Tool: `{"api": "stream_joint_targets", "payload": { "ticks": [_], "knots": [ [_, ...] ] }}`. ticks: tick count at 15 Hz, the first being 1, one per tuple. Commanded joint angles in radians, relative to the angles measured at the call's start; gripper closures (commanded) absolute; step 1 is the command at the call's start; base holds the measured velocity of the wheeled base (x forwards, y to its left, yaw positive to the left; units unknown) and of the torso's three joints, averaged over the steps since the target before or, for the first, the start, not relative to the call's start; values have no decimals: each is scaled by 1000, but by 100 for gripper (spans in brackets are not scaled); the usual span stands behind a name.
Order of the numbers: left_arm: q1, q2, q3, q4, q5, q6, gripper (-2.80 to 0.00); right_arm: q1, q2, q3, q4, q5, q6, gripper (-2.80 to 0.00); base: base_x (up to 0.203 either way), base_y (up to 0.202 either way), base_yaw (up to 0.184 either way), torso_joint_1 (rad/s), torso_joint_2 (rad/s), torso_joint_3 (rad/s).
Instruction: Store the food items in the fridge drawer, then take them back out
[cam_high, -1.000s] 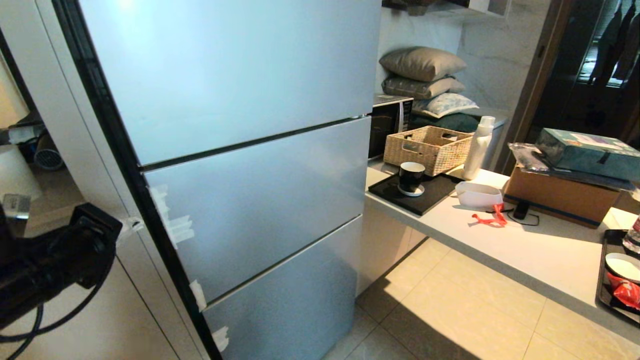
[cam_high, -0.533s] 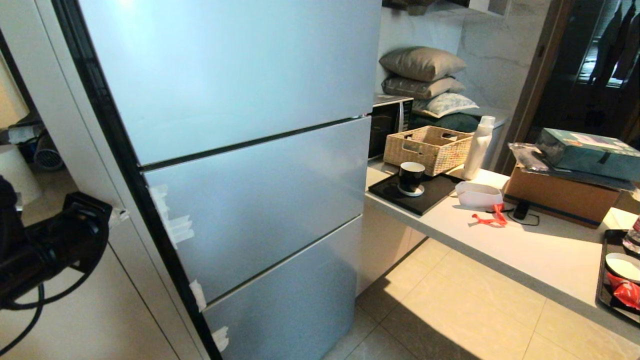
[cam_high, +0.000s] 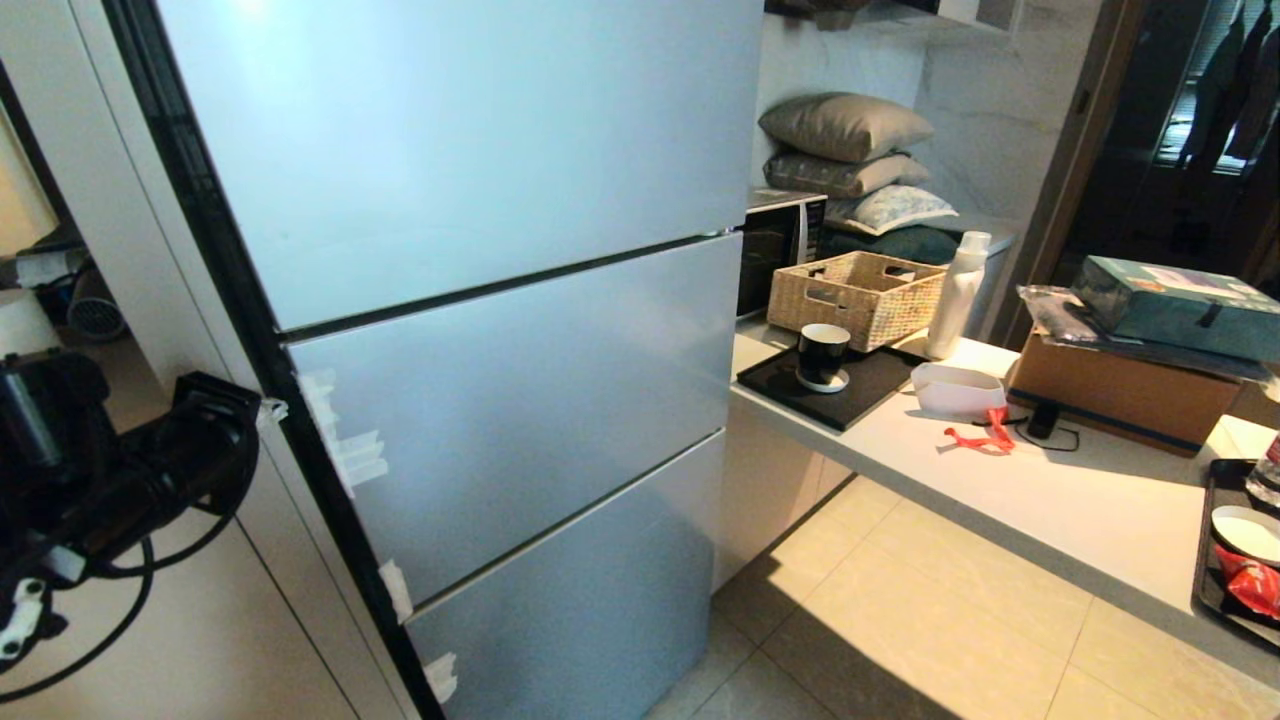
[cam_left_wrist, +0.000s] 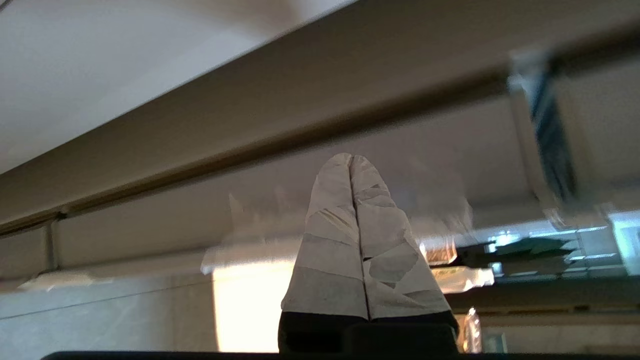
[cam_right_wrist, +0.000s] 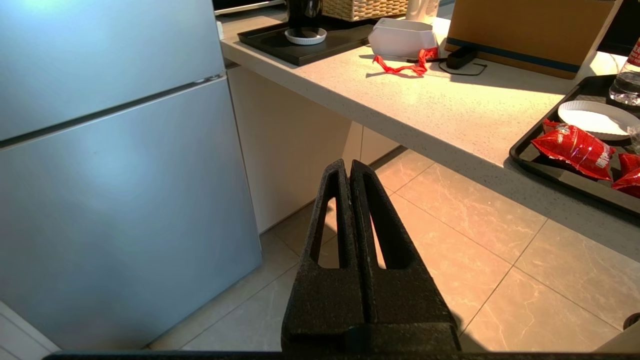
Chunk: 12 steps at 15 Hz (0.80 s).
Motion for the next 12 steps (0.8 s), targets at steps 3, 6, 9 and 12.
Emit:
{"api": "stream_joint_targets", "payload": {
  "ticks": [3,6,9,12],
  "knots": [
    [-30,32,0,-10,-20,-34,0,0,2,0,0,0,0,0,0,0,0,0,0,0],
    [-64,27,5,-10,-21,-34,0,0,2,1,0,0,0,0,0,0,0,0,0,0],
    [-86,21,15,-10,-32,-34,0,-1,3,0,0,0,0,0,0,0,0,0,0,0],
    [-93,-7,50,-10,-97,-36,0,0,1,1,0,0,0,0,0,0,0,0,0,0]
  ]
}}
